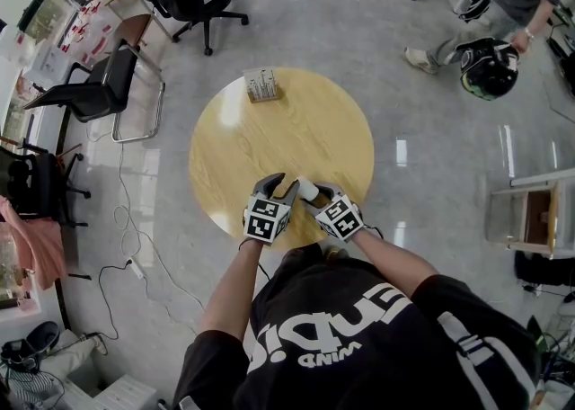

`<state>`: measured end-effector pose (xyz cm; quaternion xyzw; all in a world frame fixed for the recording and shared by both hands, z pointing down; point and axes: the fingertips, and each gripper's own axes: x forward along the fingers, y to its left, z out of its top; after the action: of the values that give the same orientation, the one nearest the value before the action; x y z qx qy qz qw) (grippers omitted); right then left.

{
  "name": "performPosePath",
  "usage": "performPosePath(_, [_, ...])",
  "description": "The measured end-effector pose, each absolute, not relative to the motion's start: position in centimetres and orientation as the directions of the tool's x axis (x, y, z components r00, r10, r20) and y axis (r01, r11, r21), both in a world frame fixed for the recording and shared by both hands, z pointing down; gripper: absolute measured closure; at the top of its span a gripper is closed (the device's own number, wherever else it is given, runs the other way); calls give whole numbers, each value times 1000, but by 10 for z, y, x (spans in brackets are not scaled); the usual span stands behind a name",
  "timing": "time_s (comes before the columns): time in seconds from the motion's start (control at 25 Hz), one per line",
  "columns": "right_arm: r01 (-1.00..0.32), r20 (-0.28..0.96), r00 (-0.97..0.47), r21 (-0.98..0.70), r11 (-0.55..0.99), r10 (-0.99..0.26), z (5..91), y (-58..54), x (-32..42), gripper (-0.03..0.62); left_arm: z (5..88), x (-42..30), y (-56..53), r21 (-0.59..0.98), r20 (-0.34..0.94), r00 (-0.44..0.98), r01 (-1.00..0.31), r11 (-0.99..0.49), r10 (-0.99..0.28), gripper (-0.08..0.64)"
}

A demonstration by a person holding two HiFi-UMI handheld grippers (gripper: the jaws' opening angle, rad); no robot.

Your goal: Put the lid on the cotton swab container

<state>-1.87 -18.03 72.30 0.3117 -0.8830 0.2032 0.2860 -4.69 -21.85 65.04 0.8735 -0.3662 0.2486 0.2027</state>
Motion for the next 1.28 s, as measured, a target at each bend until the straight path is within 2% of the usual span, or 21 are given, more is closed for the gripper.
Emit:
performPosePath(0.32, [-662,628,-648,-183,727,-432,717,-173,-9,379,647,-48,-216,148,583,595,-747,-648,-553,397])
performPosePath(0.84, [-709,580,-647,-217,671,-495,687,-163,24,379,643,-54,-216,156,562,563,-792,-590,-606,394])
performPosePath(1.28, [-718,477,-671,-227,658,-568,620,-164,34,380,593,-77,-194,177,452,554,-824,-539,-699,396])
